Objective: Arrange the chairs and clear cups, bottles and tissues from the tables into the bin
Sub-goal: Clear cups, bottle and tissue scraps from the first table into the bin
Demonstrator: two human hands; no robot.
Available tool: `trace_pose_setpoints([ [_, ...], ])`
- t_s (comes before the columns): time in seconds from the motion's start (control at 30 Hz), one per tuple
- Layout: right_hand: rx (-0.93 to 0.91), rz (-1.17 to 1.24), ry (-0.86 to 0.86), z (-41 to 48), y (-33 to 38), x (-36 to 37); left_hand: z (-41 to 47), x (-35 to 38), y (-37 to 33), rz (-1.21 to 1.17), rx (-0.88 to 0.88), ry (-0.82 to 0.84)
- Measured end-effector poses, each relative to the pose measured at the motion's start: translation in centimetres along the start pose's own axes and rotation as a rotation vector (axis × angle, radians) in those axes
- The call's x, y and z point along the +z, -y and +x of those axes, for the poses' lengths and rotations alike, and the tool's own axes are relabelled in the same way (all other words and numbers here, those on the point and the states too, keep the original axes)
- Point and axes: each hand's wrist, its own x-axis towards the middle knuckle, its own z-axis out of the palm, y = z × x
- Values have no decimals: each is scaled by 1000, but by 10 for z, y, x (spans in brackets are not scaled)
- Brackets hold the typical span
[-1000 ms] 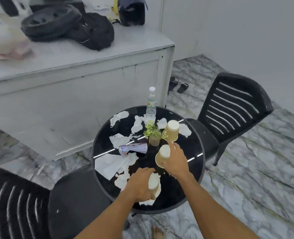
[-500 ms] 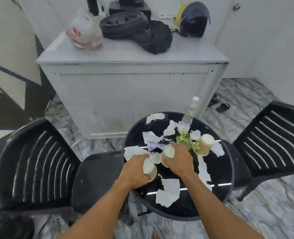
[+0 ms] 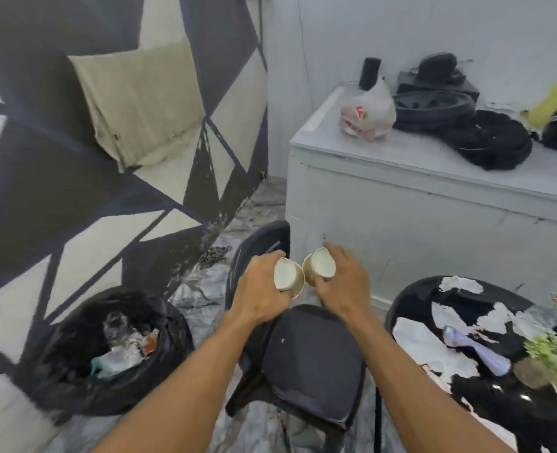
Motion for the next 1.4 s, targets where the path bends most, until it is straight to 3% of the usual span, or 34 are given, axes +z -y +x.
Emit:
trace_pose_setpoints([
  [0.13, -180, 52, -3, 25, 90, 57, -6, -75, 61, 59, -98, -184],
  [0.27, -326, 84, 118, 40, 163, 121, -22, -132, 122, 126, -258, -305],
  [0.6, -477, 64, 564, 71, 277, 307, -42, -206, 288, 217, -730, -327],
  [0.8, -457, 34, 739, 117, 311, 377, -11, -226, 356, 233, -937, -251],
  [1.0, -389, -5, 872, 130, 328, 433, 6, -225, 405, 214, -1024, -141],
  [1.17, -344, -57, 885, 133, 334, 470, 19, -224, 442, 188, -1021, -169],
  [1.4, -327, -336, 1116, 125, 317, 493, 5, -211, 474, 169, -1005, 33],
])
